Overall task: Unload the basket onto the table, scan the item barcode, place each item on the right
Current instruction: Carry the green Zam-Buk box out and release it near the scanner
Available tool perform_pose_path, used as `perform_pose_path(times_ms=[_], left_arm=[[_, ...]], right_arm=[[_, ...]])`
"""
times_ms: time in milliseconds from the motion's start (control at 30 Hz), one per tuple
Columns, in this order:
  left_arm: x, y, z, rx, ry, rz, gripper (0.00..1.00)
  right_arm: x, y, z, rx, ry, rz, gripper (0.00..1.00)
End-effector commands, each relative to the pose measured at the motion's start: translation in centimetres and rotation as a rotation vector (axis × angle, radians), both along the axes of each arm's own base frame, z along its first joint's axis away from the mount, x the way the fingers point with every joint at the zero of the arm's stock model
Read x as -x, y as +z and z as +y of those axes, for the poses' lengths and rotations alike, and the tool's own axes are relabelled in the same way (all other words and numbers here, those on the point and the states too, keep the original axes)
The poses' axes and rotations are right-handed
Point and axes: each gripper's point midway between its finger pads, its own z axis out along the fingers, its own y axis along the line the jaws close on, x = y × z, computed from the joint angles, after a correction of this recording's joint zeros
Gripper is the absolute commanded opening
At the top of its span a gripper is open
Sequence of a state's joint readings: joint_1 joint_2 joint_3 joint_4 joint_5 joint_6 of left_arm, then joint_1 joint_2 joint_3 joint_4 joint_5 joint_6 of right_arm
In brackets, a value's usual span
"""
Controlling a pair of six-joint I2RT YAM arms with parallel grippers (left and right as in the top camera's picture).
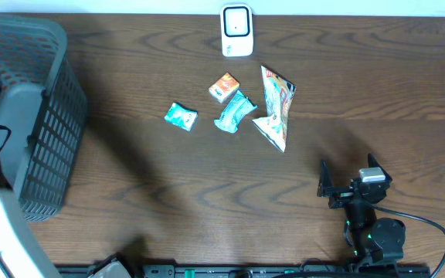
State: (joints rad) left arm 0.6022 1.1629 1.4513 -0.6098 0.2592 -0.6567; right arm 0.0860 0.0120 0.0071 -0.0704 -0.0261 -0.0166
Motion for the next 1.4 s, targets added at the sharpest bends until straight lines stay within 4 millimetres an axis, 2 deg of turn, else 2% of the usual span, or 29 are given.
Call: perform_pose_path(times_ms=[0, 133, 267, 300, 333, 400, 467, 500, 633, 733, 800, 833, 900, 967, 1100, 1200, 1233, 1367], left_arm=[[-1.0, 2.8, -6.2, 0.038, -0.222, -0.103, 0.58], [-2.7, 2.2, -12.8, 0.055, -0.422, -0.082, 0.58], [-5.0, -1.1, -20.0, 0.045, -0.658, 0.014, 0.58], [-5.8, -2.8, -22.4, 0.03, -0.741, 0.062, 0.58], [-6.4, -4.0, -24.0, 0.013, -0.797, 0.096, 0.59], [-7.3, -6.3, -26.5, -0.014, -0.881, 0.155, 0.58], [-8.5, -9.5, -28.3, -0.039, -0.915, 0.239, 0.58], [-9.6, -12.4, -29.0, -0.066, -0.902, 0.32, 0.59], [-11.4, -18.5, -30.0, -0.109, -0.882, 0.476, 0.59], [-11.9, -22.7, -30.9, -0.137, -0.928, 0.569, 0.59], [-12.0, -25.1, -31.4, -0.131, -0.94, 0.624, 0.6], [-12.0, -26.2, -31.6, -0.127, -0.946, 0.651, 0.68], [-11.9, -28.3, -31.9, -0.12, -0.953, 0.697, 0.72], [-11.8, -29.3, -32.0, -0.116, -0.957, 0.721, 0.74], [-11.9, -30.0, -32.0, -0.114, -0.957, 0.732, 0.88], [-12.4, -29.2, -32.1, -0.118, -0.955, 0.705, 0.91], [-12.6, -28.7, -32.0, -0.121, -0.954, 0.693, 0.91], [-12.9, -24.4, -31.4, -0.164, -0.957, 0.592, 0.91]], right_arm=[[0.0, -0.1, -0.3, 0.015, -0.012, 0.0, 0.99], [0.0, -0.1, -0.3, 0.015, -0.012, 0.0, 0.99], [0.0, -0.1, -0.3, 0.015, -0.012, 0.0, 0.99], [0.0, -0.1, -0.3, 0.015, -0.012, 0.0, 0.99], [0.0, -0.1, -0.3, 0.015, -0.012, 0.0, 0.99], [0.0, -0.1, -0.3, 0.015, -0.012, 0.0, 0.99], [0.0, -0.1, -0.3, 0.015, -0.012, 0.0, 0.99], [0.0, -0.1, -0.3, 0.015, -0.012, 0.0, 0.99], [0.0, -0.1, -0.3, 0.015, -0.012, 0.0, 0.99], [0.0, -0.1, -0.3, 0.015, -0.012, 0.0, 0.99], [0.0, -0.1, -0.3, 0.015, -0.012, 0.0, 0.99], [0.0, -0.1, -0.3, 0.015, -0.012, 0.0, 0.99], [0.0, -0.1, -0.3, 0.015, -0.012, 0.0, 0.99], [0.0, -0.1, -0.3, 0.015, -0.012, 0.0, 0.99], [0.0, -0.1, -0.3, 0.015, -0.012, 0.0, 0.99], [0.0, -0.1, -0.3, 0.015, -0.012, 0.0, 0.99], [0.0, -0.1, -0.3, 0.015, -0.011, 0.0, 0.99], [0.0, -0.1, -0.3, 0.015, -0.012, 0.0, 0.99]])
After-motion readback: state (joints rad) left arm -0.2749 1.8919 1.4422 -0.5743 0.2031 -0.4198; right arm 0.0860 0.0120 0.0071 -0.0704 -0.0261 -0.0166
